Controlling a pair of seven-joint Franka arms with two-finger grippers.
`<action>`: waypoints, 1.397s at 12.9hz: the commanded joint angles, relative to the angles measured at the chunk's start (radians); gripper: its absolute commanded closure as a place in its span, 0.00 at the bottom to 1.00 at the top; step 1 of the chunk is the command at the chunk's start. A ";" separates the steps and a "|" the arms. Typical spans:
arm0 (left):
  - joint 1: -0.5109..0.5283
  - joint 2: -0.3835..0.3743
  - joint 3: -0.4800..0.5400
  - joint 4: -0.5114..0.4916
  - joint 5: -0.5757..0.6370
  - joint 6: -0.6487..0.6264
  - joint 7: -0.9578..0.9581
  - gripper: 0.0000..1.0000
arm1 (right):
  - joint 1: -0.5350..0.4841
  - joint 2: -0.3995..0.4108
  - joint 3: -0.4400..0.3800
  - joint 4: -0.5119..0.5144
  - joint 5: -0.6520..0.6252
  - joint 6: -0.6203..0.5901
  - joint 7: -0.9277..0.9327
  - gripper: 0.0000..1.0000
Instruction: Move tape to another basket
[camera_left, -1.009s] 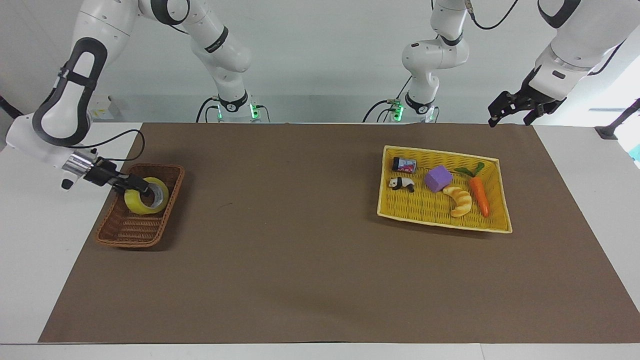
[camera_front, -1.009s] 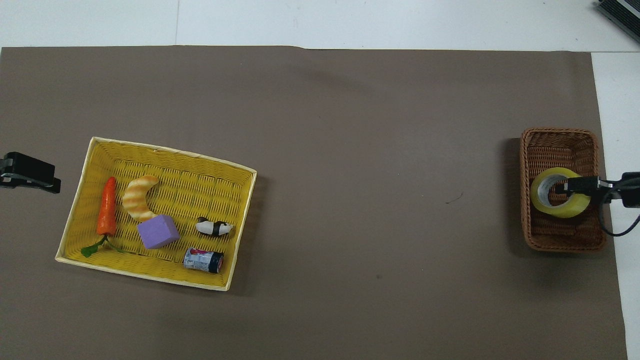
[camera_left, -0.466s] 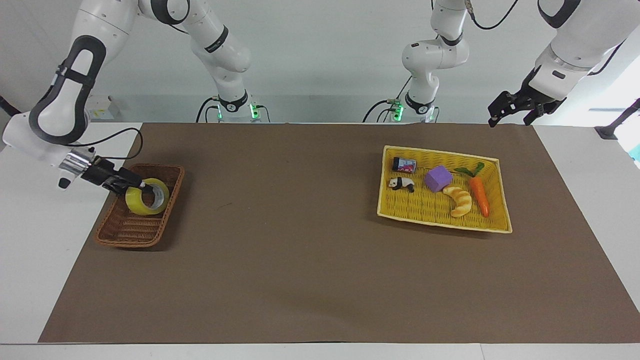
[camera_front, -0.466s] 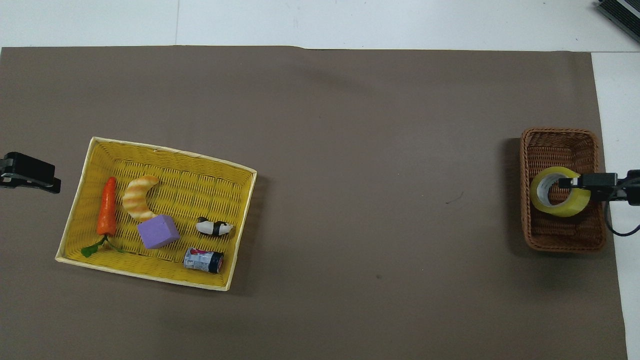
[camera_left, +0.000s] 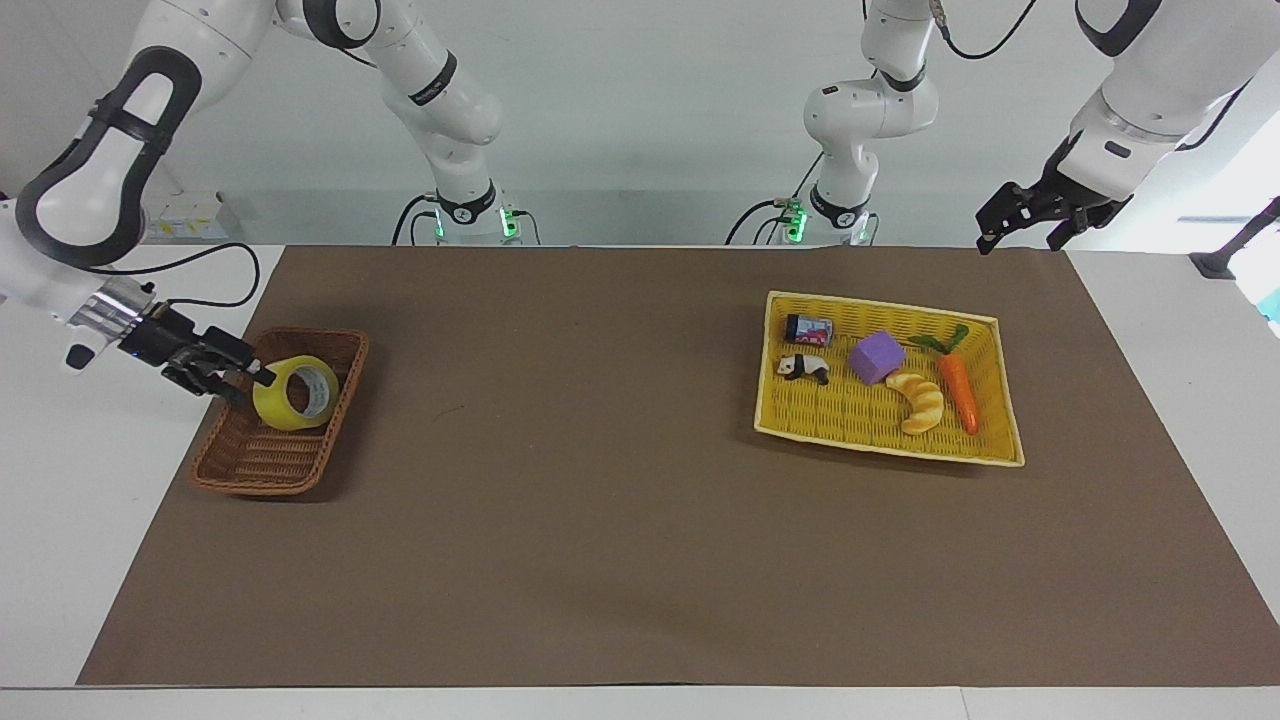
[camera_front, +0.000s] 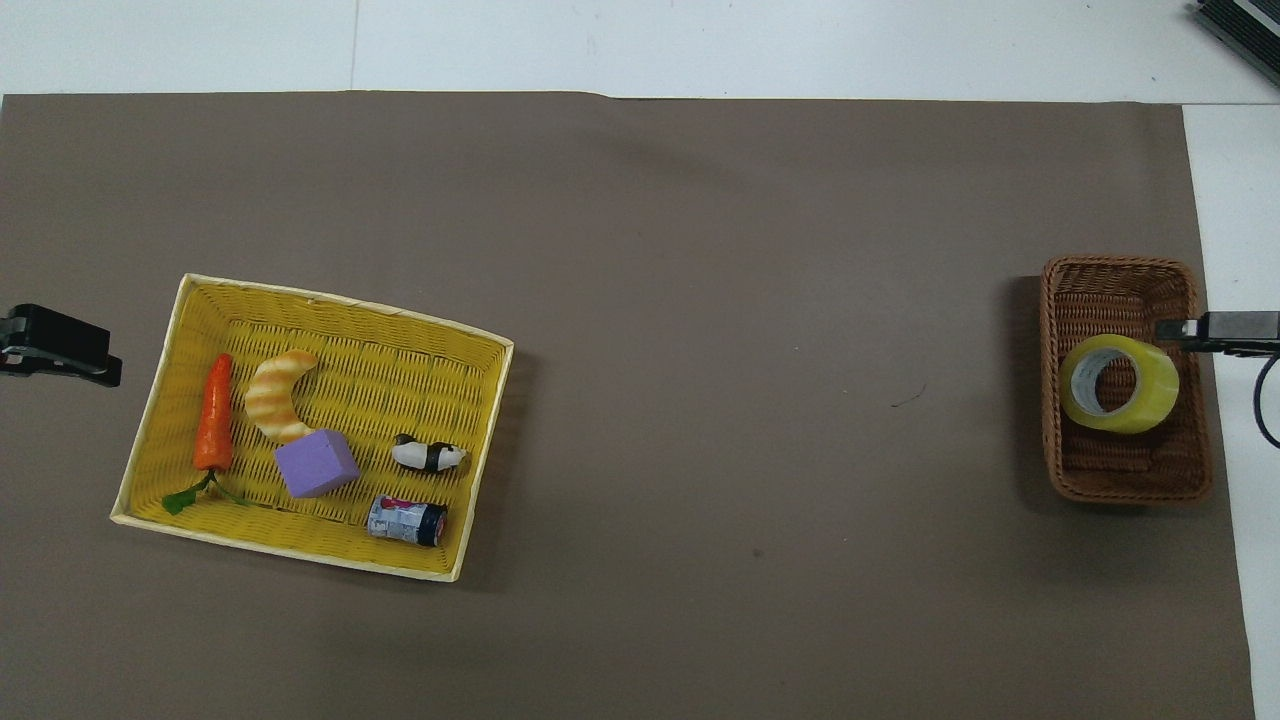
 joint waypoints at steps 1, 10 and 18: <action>0.010 -0.005 -0.007 0.004 0.016 -0.012 0.005 0.00 | 0.082 -0.036 0.002 0.091 -0.142 0.001 0.057 0.00; 0.010 -0.005 -0.007 0.004 0.016 -0.012 0.005 0.00 | 0.290 -0.149 0.009 0.139 -0.474 0.059 0.424 0.00; 0.010 -0.005 -0.007 0.004 0.016 -0.012 0.005 0.00 | 0.599 -0.300 0.011 0.130 -0.712 -0.106 0.934 0.00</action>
